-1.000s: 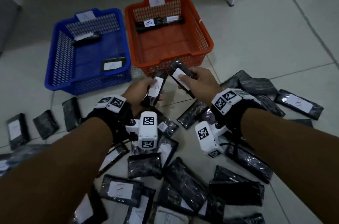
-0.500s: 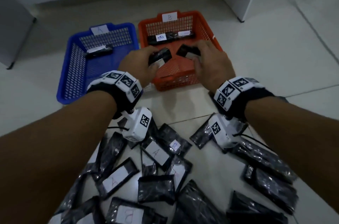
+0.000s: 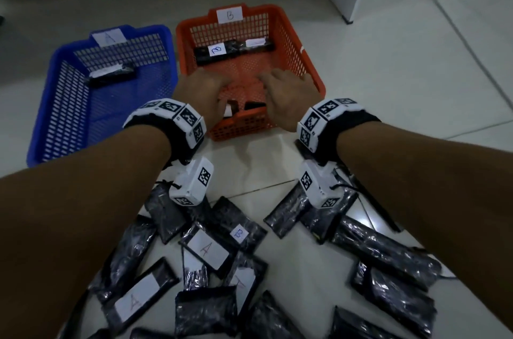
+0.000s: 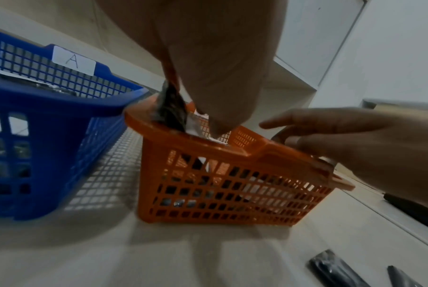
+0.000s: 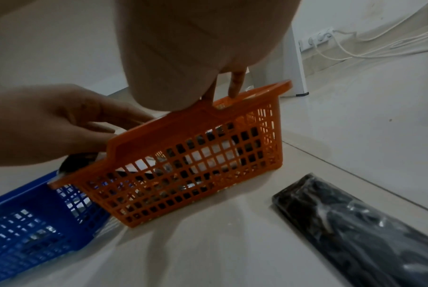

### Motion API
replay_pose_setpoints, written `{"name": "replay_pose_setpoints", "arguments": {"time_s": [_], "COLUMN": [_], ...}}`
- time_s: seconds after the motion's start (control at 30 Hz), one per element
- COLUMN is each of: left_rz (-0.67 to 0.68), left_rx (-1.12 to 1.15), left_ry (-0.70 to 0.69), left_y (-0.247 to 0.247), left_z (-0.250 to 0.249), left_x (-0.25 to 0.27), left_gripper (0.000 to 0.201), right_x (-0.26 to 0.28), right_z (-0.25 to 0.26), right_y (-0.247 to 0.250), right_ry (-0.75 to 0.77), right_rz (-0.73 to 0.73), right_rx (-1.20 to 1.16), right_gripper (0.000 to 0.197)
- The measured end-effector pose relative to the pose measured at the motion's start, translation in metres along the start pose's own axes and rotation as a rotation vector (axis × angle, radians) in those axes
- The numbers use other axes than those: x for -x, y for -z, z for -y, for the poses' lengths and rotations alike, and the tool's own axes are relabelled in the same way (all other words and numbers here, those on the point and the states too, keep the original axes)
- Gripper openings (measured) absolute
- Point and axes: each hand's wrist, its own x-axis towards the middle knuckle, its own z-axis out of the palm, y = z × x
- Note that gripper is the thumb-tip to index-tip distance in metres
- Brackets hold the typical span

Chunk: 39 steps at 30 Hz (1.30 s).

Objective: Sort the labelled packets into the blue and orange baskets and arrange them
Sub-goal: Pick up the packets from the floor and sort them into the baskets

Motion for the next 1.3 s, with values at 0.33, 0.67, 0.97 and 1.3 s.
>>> {"name": "replay_pose_setpoints", "arguments": {"time_s": [0.33,0.67,0.97,1.3], "left_rz": [-0.258,0.387,0.418,0.349], "left_rx": [0.109,0.114,0.183,0.117], "left_ry": [-0.192,-0.144,-0.085,0.136], "left_y": [-0.030,-0.069,-0.073,-0.074], "left_z": [-0.076,-0.133,-0.132,-0.135], "left_x": [0.054,0.101,0.111,0.119], "left_gripper": [0.021,0.052,0.054,0.040], "right_x": [0.085,0.134,0.134,0.152], "right_z": [-0.042,-0.046,-0.037,-0.029], "right_y": [-0.005,-0.035,-0.035,-0.006], "right_ry": [-0.011,-0.347,-0.419,-0.473], "right_rz": [-0.367,0.179,0.161,0.201], "right_rx": [-0.140,-0.143,-0.318,-0.557], "right_gripper": [0.020,0.060,0.038,0.058]}}
